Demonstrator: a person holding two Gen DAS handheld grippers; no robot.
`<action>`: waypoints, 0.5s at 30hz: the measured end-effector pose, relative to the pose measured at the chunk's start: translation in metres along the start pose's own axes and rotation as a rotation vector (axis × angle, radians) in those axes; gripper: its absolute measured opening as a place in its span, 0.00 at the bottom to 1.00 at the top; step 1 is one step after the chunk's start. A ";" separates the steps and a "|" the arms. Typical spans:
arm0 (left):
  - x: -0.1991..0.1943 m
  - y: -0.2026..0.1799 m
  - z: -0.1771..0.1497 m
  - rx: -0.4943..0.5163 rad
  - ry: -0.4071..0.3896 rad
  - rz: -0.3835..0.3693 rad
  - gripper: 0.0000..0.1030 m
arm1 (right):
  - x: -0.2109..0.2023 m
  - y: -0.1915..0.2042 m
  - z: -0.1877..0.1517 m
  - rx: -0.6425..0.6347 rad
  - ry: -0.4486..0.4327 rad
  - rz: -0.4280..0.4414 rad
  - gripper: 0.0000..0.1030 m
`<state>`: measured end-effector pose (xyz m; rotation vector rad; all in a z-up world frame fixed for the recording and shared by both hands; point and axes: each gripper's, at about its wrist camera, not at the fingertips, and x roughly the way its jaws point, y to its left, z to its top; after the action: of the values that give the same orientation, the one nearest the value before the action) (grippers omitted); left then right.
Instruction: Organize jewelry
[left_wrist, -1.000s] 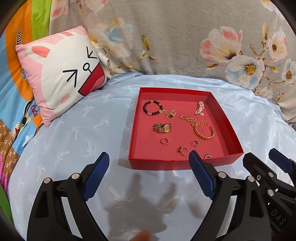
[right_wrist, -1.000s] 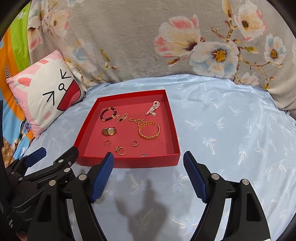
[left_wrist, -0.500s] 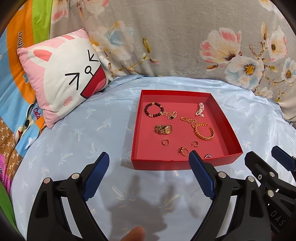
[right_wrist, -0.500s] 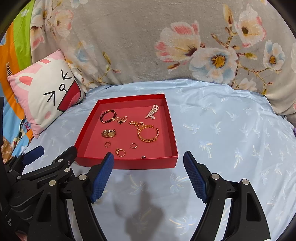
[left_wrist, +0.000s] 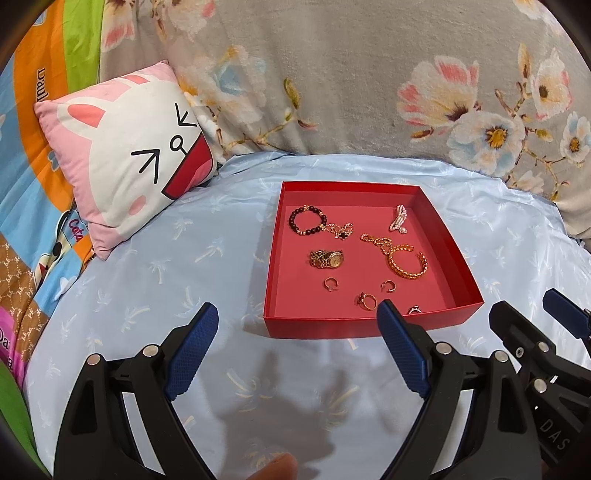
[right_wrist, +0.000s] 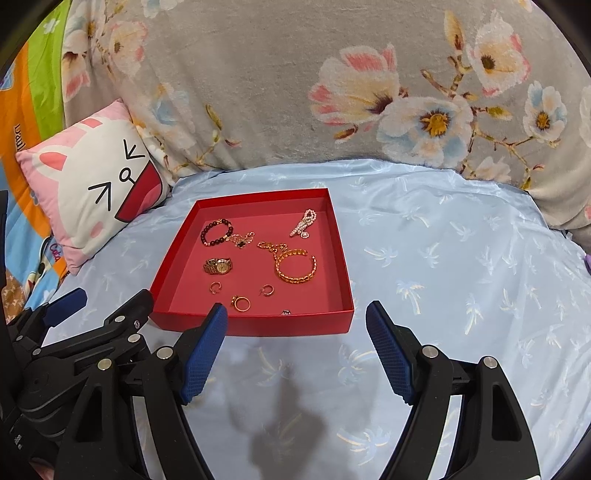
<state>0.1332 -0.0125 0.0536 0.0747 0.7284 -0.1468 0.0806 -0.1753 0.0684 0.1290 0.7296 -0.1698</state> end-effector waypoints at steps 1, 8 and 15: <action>0.000 0.000 0.000 -0.003 0.003 0.001 0.83 | -0.001 0.000 0.000 -0.002 0.000 -0.001 0.74; -0.002 -0.002 -0.001 -0.005 0.001 0.012 0.85 | -0.004 -0.002 0.000 0.000 -0.001 -0.003 0.74; -0.004 -0.003 -0.002 -0.002 0.000 0.015 0.85 | -0.004 -0.003 0.000 0.002 0.000 0.000 0.74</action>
<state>0.1285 -0.0148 0.0542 0.0779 0.7279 -0.1313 0.0769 -0.1779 0.0707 0.1307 0.7292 -0.1709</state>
